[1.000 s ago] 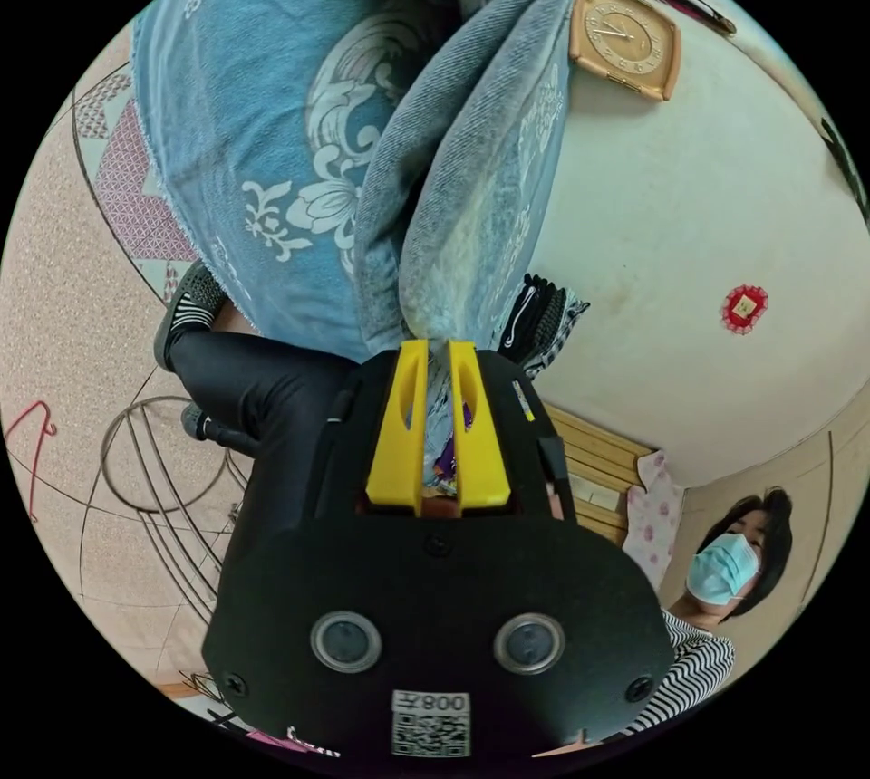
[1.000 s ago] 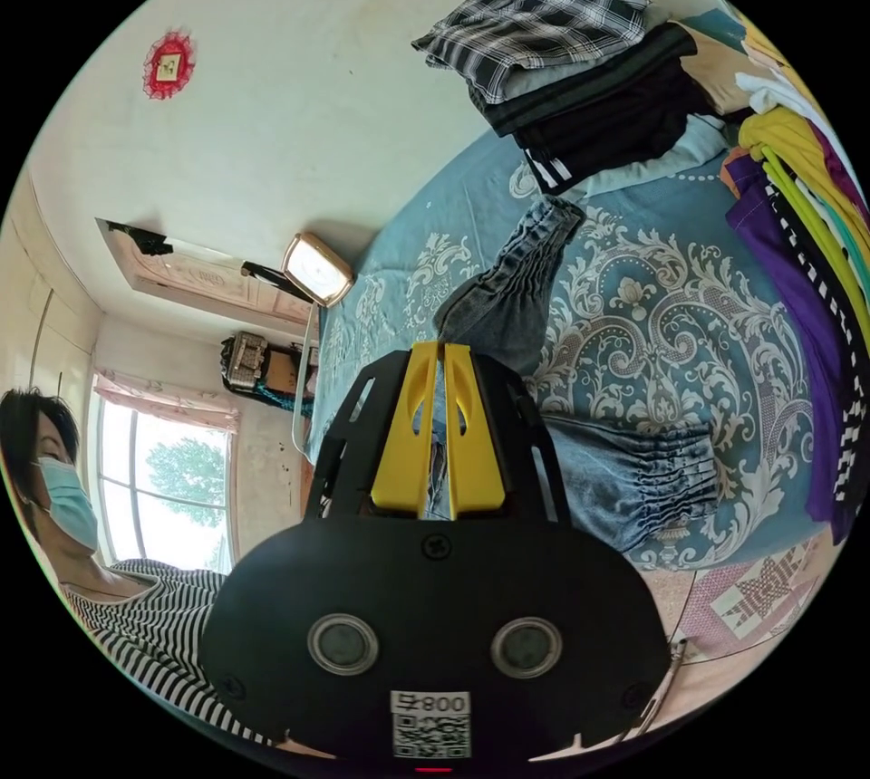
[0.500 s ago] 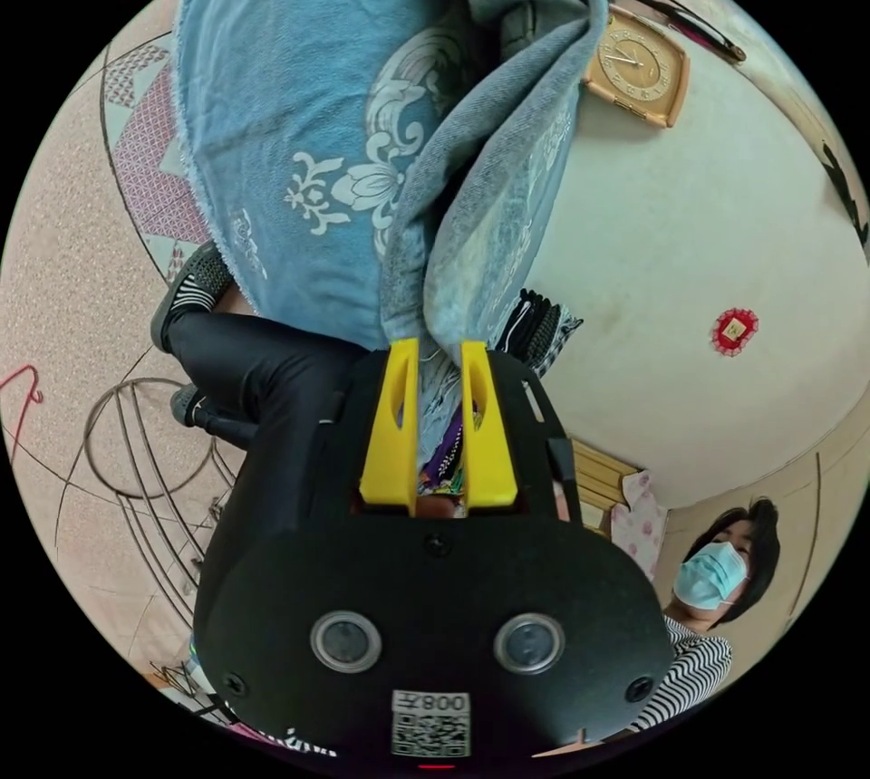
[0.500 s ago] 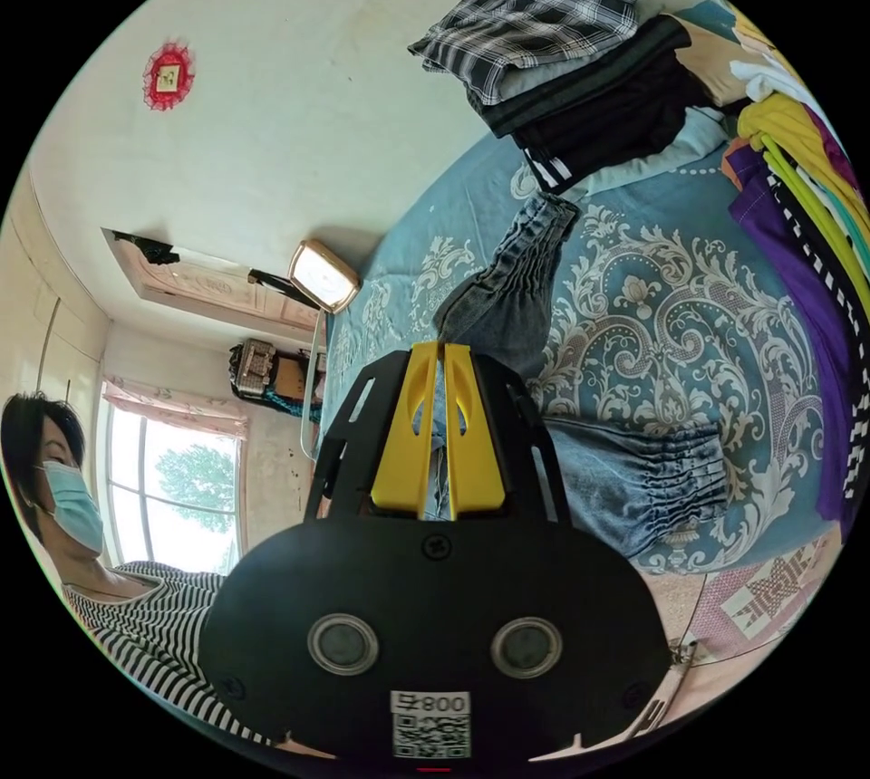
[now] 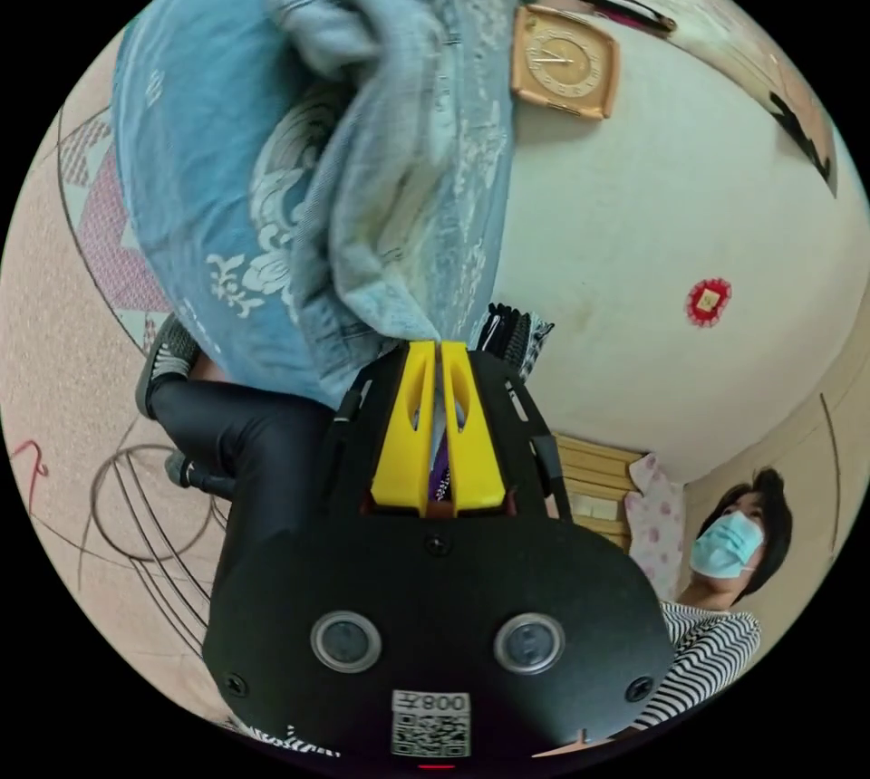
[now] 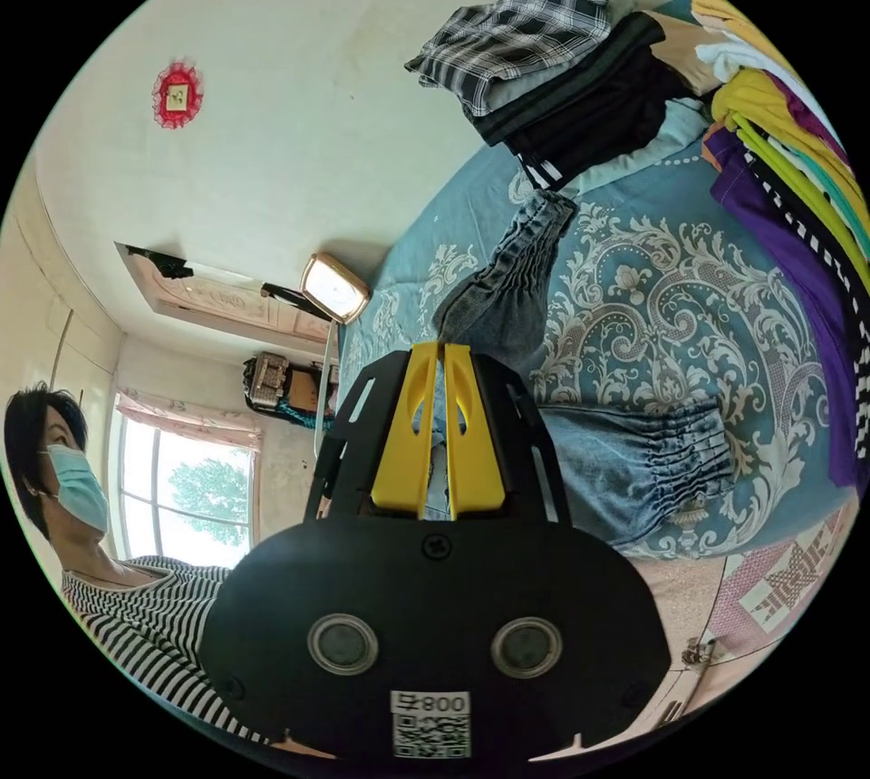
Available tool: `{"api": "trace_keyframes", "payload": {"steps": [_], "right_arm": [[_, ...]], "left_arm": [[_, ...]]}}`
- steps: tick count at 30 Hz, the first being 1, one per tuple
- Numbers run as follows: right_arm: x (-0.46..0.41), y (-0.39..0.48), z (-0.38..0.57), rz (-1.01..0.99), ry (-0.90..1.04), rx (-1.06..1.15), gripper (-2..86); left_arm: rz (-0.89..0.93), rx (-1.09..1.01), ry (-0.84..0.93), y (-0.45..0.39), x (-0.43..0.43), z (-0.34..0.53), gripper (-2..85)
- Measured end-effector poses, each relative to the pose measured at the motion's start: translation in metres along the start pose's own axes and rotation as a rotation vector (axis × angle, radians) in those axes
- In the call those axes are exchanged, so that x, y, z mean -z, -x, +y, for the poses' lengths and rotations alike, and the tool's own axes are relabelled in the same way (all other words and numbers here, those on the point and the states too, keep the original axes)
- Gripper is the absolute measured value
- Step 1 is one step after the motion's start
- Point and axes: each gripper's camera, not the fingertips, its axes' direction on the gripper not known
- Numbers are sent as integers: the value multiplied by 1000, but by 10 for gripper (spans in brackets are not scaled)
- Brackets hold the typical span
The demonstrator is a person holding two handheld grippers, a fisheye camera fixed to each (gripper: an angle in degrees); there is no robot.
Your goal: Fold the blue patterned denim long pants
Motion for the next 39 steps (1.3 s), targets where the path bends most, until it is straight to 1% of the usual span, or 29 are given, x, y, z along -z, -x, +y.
{"api": "trace_keyframes", "payload": {"steps": [4, 6, 7, 9, 10, 11, 12, 14, 16, 19, 22, 23, 25, 27, 28, 30, 33, 36, 39], "right_arm": [[15, 3, 12, -33, -39, 23, 7], [17, 7, 6, -51, -48, 44, 7], [16, 11, -4, -54, -49, 59, 7], [9, 16, -25, -20, -52, 76, 7], [3, 16, -42, 23, -51, 73, 7], [-1, 14, -52, 45, -51, 60, 8], [-8, 9, -68, 70, -65, 39, 7], [-21, -2, -91, 123, -47, -4, 7], [-31, -8, -103, 186, -58, -10, 4], [-30, -11, -95, 254, -72, 29, 2], [-33, -39, -66, 246, 1, -1, 4], [-33, -47, -57, 244, 14, -15, 4], [-22, -73, -14, 245, 54, -55, 9], [-8, -88, 22, 263, 72, -81, 16], [5, -98, 47, 289, 82, -102, 22], [26, -110, 84, 337, 90, -131, 33], [57, -129, 134, 440, 76, -182, 52], [71, -151, 160, 499, 74, -231, 64], [66, -174, 168, 424, 71, -290, 70]], "left_arm": [[-6, -191, -2, -56, 5, -37, 13], [-45, -332, 37, -107, -7, -82, 15], [-63, -363, 48, -121, -13, -95, 15], [-138, -464, 147, -178, -54, -156, 21], [-160, -481, 180, -190, -67, -170, 24], [-249, -530, 228, -215, -92, -193, 27], [-386, -576, 242, -236, -114, -207, 31], [-540, -600, 248, -256, -134, -219, 33], [-556, -636, 252, -267, -139, -220, 35], [-502, -692, 244, -262, -120, -205, 36], [-521, -647, 281, -224, -86, -182, 39], [-552, -600, 280, -203, -65, -171, 42], [-551, -506, 254, -172, -27, -153, 47], [-503, -375, 164, -137, 31, -121, 58], [-498, -343, 131, -130, 45, -112, 60], [-518, -233, -5, -107, 99, -76, 70], [-536, -107, -150, -90, 144, -43, 85], [-456, -27, -153, -80, 151, -39, 98], [-383, 20, -134, -79, 141, -49, 101]]}}
